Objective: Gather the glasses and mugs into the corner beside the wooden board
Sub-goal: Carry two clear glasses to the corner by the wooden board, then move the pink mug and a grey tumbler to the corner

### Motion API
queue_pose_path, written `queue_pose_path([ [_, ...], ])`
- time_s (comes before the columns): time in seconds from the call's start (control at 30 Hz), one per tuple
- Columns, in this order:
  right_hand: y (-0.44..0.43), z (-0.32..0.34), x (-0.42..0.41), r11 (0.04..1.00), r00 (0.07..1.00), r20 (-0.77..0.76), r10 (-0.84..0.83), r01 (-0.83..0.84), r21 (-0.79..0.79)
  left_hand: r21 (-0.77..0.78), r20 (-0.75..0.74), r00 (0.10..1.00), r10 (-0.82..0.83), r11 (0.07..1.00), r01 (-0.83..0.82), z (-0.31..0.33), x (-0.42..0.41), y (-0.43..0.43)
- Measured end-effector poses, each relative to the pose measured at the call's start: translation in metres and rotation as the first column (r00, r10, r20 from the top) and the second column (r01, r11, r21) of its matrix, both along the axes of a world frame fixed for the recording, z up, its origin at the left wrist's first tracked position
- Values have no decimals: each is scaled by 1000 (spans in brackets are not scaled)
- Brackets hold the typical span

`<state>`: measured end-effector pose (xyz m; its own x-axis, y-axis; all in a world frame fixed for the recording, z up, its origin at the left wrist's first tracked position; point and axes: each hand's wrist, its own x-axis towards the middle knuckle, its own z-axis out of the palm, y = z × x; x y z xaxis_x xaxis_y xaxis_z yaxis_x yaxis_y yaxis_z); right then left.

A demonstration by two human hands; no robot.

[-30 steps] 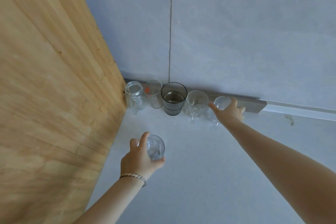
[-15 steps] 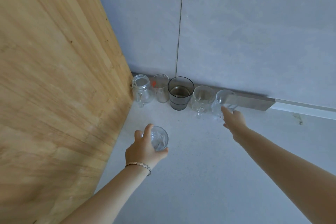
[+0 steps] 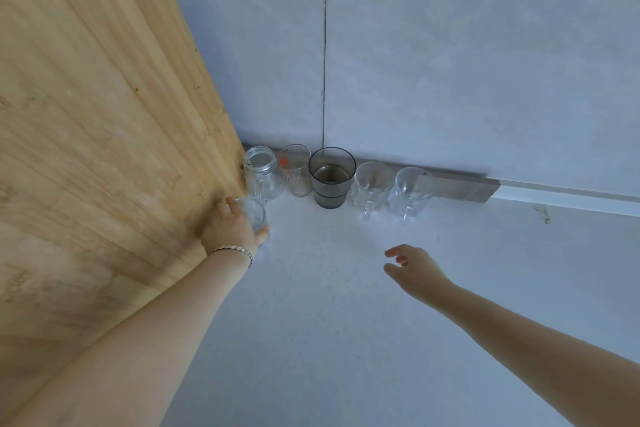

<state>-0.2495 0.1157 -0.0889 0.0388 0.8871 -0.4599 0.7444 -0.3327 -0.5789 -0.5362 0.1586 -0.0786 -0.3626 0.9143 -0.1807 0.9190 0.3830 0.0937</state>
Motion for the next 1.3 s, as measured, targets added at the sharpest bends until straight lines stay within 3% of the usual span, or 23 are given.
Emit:
queue_pose_path([
  [0.23, -37, 5, 22, 990, 991, 31, 131, -129, -65, -115, -213, 973, -92, 991, 68, 12, 3, 2],
  [0.33, -56, 11, 43, 979, 985, 46, 167, -160, -124, -76, -304, 921, -245, 970, 233, 16, 23, -20],
  [0.4, -71, 15, 62, 975, 981, 79, 175, -162, -152, -137, -334, 852, -403, 915, 379, 23, 51, -36],
  [0.53, -111, 25, 121, 972, 968, 193, 162, -123, -201, -346, -211, 733, -647, 750, 563, 37, 138, -61],
  [0.7, -182, 48, 230, 955, 954, 283, 102, -13, -298, -438, 76, 675, -733, 584, 683, 46, 276, -99],
  [0.83, -258, 65, 336, 952, 928, 373, -23, 135, -276, -418, 176, 548, -818, 442, 794, 59, 410, -144],
  [1.03, -393, 89, 503, 904, 856, 468, -220, 359, -234, -300, 176, 401, -899, 339, 892, 75, 605, -237],
  [1.3, -531, 102, 666, 774, 660, 603, -449, 624, -107, -185, 205, 237, -950, 200, 962, 79, 782, -336],
])
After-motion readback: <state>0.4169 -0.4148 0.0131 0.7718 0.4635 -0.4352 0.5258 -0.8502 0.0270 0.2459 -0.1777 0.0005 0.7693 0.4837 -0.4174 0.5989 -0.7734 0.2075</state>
